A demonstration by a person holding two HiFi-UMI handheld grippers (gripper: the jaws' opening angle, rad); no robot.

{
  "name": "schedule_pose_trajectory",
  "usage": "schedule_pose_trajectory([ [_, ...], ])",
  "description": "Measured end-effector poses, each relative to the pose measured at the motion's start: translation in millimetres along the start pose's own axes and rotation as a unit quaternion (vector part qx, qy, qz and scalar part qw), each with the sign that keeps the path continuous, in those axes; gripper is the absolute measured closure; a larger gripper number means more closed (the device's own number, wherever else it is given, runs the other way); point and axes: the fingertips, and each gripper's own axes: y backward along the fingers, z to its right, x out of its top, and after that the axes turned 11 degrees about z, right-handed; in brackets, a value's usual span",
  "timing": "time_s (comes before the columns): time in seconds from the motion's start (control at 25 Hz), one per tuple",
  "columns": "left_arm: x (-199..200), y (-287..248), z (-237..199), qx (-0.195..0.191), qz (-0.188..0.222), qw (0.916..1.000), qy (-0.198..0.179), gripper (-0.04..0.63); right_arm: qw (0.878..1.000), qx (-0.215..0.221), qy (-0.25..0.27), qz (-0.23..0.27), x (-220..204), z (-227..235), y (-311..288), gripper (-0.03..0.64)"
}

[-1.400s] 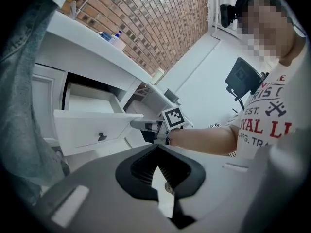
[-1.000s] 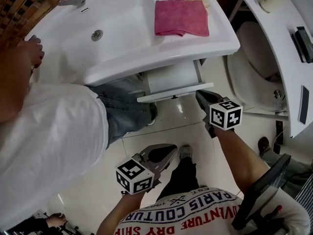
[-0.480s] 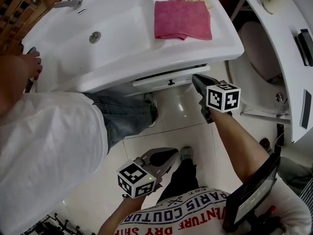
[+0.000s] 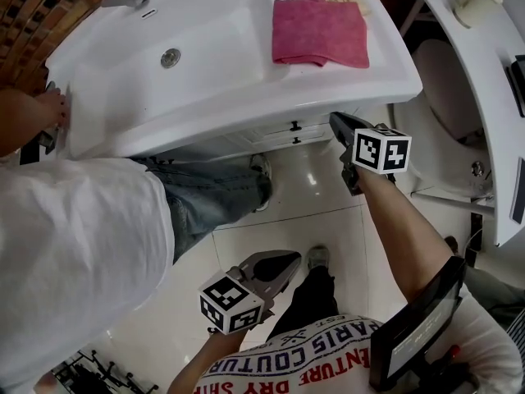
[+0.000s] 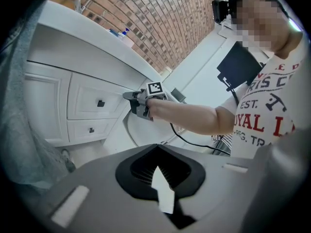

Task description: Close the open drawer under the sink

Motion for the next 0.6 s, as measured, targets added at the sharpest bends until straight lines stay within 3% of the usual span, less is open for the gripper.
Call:
schedule_pose_trajectory([
  [0.24, -0.9, -1.6, 4.1, -0.002, 0.003, 1.0, -0.002, 0.614, 1.0, 0.004, 0.01, 0.001, -3.0, -1.0, 2.9, 0.609],
  [0.4, -0.6, -1.6, 11.4, -0.003, 0.007, 0.9999, -0.007, 0.614, 0.999, 0.004, 0.048, -0.024, -22.5, 0.1, 26.6, 0.607],
  [0.6, -1.6, -1.5, 22.6, -0.002, 0.02, 0.9997, -0.011, 0.614, 0.994, 0.059, 0.079, -0.055, -47.3, -39.4, 94.2, 0.607],
])
